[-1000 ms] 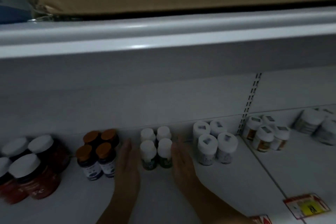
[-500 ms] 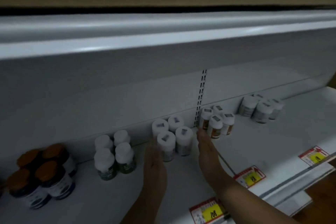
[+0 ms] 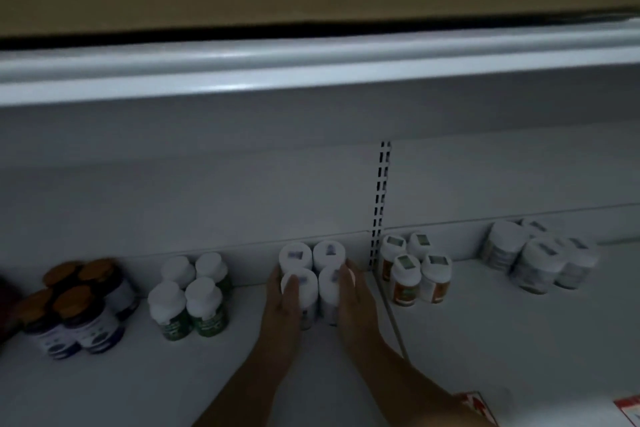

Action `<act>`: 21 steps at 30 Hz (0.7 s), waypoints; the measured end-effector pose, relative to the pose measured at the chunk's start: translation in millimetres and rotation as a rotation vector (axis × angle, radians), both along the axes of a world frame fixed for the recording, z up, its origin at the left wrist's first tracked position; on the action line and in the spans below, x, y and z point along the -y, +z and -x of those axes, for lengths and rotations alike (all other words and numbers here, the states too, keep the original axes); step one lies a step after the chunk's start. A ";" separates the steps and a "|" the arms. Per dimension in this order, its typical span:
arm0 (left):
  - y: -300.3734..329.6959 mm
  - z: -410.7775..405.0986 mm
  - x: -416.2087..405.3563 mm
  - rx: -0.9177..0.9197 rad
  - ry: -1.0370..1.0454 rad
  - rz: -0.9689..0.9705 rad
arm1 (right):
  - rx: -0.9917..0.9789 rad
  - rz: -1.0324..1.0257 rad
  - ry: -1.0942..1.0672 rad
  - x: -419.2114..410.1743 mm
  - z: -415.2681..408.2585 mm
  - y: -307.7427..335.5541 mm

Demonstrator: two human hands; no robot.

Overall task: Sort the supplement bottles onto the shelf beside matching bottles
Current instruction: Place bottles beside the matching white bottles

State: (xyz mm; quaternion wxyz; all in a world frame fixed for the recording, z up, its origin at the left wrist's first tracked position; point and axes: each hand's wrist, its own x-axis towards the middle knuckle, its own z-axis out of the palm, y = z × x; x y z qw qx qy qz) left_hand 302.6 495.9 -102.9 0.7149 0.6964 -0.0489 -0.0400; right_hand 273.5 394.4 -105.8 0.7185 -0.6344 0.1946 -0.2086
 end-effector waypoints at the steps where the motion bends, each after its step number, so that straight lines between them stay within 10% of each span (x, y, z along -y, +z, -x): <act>1: 1.3 1.7 0.7 0.010 0.007 -0.004 | 0.006 0.003 0.017 1.1 -1.8 -1.6; 10: 28.3 36.2 -8.8 0.161 0.252 -0.051 | 0.046 0.092 0.094 2.2 38.8 17.4; 15: 65.9 88.7 24.6 0.415 0.110 0.152 | 0.218 0.310 -0.324 52.1 96.7 30.8; 21: 39.6 93.1 95.5 0.083 -0.221 0.255 | 0.056 0.018 -0.330 126.2 94.0 15.2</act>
